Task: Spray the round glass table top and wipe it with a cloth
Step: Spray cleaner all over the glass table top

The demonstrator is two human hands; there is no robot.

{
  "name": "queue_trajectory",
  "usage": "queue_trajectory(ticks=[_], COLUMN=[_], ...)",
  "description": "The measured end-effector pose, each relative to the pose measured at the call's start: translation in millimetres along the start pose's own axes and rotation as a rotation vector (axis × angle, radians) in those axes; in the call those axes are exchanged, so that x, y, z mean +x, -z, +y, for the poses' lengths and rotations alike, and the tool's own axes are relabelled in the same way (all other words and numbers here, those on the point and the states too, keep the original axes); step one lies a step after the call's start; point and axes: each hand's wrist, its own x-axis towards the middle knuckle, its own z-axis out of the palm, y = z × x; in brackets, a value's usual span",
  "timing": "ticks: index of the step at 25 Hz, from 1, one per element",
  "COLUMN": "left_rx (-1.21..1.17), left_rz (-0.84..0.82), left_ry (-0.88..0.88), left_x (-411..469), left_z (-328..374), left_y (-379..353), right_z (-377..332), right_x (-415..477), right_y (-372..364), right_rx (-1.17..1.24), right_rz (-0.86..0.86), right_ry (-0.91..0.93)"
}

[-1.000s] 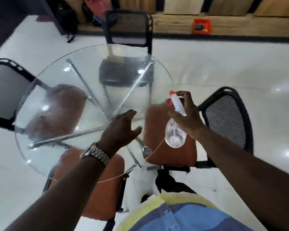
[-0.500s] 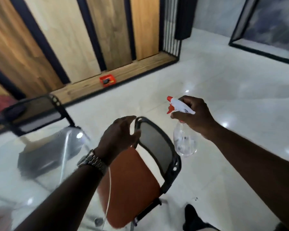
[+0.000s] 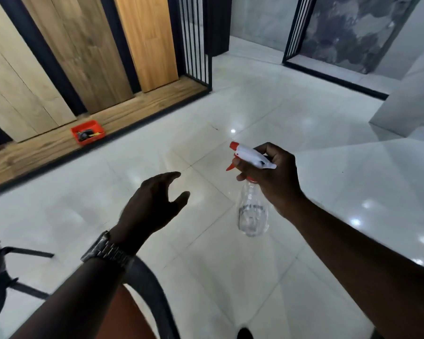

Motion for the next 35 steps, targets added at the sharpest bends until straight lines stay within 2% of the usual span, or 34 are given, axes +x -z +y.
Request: queue_trajectory(ticks=[5, 11, 17, 23, 29, 35], left_rx=[-0.003, -0.001, 0.048, 0.109, 0.096, 0.065], left_rz=[0.031, 0.112, 0.125, 0.151, 0.134, 0.207], left_ry=[0.047, 0.123, 0.235, 0.294, 0.440, 0.621], left_x=[100.4, 216.1, 362.0, 490.0, 612.9, 721.7], left_z=[-9.6, -87.2, -198.6, -279.6, -395.8, -493.6], left_y=[-10.8, -6.1, 48.4, 115.7, 129.8, 177.1], right_z=[27.4, 56.6, 97.1, 111.7, 162.7, 192.3], right_x=[108.0, 247.4, 404.9, 530.4, 674.0, 814.0], right_y=[-15.1, -90.2, -230.1, -368.7, -516.0, -670.2], right_rx=[-0.179, -0.294, -0.219, -0.128, -0.198, -0.241], right_rz=[-0.066, -0.123, -0.282, -0.362, -0.521, -0.733], right_ry=[0.090, 0.221, 0.167, 0.154, 0.299, 0.239])
